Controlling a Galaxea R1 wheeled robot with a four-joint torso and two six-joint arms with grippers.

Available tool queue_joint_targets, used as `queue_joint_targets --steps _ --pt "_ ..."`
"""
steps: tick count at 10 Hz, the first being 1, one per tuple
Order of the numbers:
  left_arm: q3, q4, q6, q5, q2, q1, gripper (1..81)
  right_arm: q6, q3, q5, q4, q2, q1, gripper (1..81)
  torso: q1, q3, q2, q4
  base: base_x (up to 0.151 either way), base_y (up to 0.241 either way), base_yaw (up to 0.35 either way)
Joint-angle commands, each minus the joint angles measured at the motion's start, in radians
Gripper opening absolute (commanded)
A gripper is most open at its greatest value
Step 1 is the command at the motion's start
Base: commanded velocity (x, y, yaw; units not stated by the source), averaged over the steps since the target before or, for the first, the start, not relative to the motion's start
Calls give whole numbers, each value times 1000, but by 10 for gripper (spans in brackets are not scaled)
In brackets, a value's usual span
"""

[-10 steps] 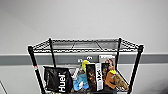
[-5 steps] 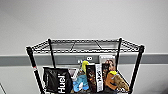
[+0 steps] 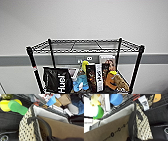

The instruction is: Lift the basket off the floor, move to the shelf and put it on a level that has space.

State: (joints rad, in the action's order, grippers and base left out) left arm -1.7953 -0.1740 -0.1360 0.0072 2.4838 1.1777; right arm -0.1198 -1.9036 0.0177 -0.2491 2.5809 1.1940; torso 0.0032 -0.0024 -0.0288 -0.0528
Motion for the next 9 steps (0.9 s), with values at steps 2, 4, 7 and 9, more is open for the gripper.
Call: queue_joint_targets --steps 2,4,7,9 --pt "284 51 -5 -24 -121 -108 10 -14 290 -15 27 -118 -122 10 0 0 0 0 0 0 0" --pt "341 51 -4 -52 -161 -108 10 -14 331 -16 27 -146 -132 10 0 0 0 0 0 0 0" --pt "453 62 -5 -102 -249 -109 10 -15 425 -18 27 -206 -165 10 0 0 0 0 0 0 0" --pt "510 65 -5 -121 -293 -114 10 -15 498 -16 25 -245 -194 10 0 0 0 0 0 0 0"
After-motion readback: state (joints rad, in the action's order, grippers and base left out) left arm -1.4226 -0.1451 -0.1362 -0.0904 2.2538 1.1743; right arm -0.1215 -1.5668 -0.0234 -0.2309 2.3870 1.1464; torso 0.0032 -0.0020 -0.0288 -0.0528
